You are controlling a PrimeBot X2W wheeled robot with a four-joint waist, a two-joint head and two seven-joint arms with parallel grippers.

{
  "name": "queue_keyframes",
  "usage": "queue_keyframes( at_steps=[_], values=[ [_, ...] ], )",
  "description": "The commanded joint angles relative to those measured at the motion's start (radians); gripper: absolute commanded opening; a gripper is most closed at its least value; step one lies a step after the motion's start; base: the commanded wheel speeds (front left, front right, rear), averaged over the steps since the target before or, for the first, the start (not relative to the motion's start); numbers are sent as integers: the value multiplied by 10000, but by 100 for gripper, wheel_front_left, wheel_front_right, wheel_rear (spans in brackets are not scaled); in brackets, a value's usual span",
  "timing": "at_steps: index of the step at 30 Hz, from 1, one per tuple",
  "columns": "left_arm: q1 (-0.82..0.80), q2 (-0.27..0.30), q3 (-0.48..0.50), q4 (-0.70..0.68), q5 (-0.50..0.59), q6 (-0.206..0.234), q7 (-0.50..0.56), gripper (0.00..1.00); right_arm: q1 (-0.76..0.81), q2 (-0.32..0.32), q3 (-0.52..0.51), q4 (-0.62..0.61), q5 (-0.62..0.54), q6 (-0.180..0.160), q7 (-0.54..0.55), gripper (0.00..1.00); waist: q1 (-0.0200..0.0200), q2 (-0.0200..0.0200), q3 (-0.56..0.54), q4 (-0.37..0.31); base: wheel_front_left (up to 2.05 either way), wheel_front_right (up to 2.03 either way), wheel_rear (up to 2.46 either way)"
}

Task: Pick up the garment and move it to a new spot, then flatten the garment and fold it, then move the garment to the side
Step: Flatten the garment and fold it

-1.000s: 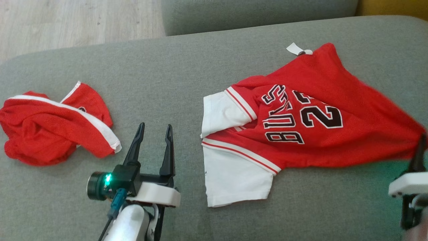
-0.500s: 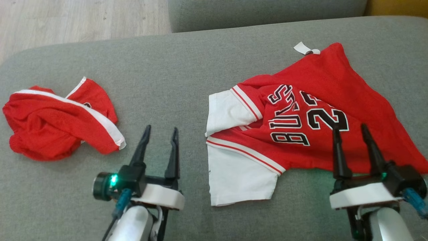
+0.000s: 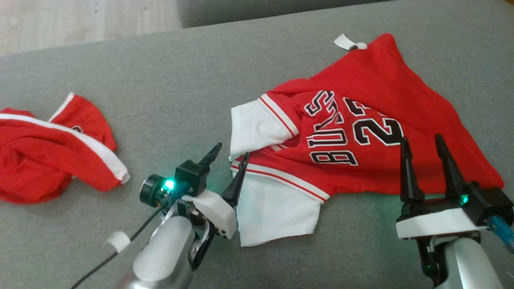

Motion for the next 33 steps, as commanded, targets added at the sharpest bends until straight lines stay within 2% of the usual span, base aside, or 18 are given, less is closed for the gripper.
queue_keyframes(
  at_steps=[1,12,13,14,18,23,27,33],
  values=[
    [-558,32,229,-22,-30,-26,66,100,-305,-85,248,-297,116,-7,-63,100,-1,0,181,-205,0,0,0],
    [-1154,29,61,829,-275,-113,141,100,-429,-85,202,-315,198,-7,-63,100,-1,0,466,-499,0,0,0],
    [-1220,28,31,816,-309,-147,52,24,-440,-85,201,-325,203,-7,-63,100,-1,0,490,-512,0,0,0],
    [-1279,28,35,798,-359,-165,-46,0,-450,-85,200,-332,208,-7,-63,100,-1,0,512,-522,0,0,0],
    [-1508,74,-60,786,-332,-200,-202,0,-457,-85,181,-317,210,-7,-63,100,-1,0,545,-536,0,0,0],
    [-1968,461,-17,502,-216,-178,-294,0,-455,-85,191,-208,200,-7,-63,100,-1,0,432,-607,0,0,0],
    [-2829,1109,213,178,-35,-99,-35,0,-550,-85,316,-157,250,-7,-63,100,-1,0,388,-777,0,0,0],
    [-4773,2204,588,185,203,-147,904,0,-737,-85,588,-130,389,-7,-63,100,-1,0,539,-1209,0,0,0]
  ],
)
